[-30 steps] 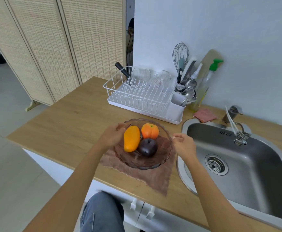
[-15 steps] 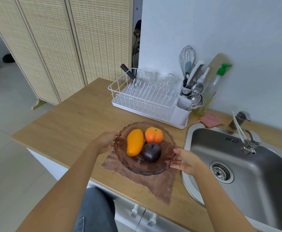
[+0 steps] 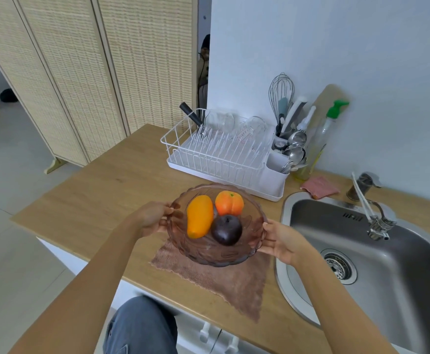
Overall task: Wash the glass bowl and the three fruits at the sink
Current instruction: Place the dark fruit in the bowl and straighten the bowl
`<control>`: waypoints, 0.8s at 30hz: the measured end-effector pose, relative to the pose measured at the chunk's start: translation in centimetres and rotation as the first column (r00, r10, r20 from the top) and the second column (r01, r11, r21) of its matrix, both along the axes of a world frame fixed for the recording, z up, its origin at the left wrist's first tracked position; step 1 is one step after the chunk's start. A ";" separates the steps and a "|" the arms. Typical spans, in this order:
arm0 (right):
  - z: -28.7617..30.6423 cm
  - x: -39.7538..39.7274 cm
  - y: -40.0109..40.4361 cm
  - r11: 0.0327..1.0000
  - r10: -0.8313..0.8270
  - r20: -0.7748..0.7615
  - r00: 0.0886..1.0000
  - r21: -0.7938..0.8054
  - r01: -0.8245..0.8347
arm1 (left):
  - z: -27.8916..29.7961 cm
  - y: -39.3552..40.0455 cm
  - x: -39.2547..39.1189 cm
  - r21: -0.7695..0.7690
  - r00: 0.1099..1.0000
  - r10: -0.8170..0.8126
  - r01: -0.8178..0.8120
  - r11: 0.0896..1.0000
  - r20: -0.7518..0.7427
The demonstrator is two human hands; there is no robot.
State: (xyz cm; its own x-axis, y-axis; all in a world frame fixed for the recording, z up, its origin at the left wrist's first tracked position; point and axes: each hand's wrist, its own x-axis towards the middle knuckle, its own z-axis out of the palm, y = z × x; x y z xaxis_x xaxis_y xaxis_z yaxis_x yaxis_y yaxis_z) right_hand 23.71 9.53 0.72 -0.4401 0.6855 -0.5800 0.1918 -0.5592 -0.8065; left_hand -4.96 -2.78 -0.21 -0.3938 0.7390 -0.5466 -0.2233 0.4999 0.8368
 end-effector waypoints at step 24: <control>11.8 -11.6 14.6 0.974 -0.037 -0.041 0.998 0.223 0.045 | 12.1 15.7 -10.4 0.165 0.982 0.053 -0.023 0.986 -0.182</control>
State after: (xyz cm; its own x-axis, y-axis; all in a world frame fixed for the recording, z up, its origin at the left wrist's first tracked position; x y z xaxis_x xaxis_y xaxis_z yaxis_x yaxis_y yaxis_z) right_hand 12.14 24.09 12.50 -0.4267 0.8142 -0.3937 0.1407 -0.3703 -0.9182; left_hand -15.38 12.96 11.87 -0.5066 0.7938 -0.3364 -0.0734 0.3491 0.9342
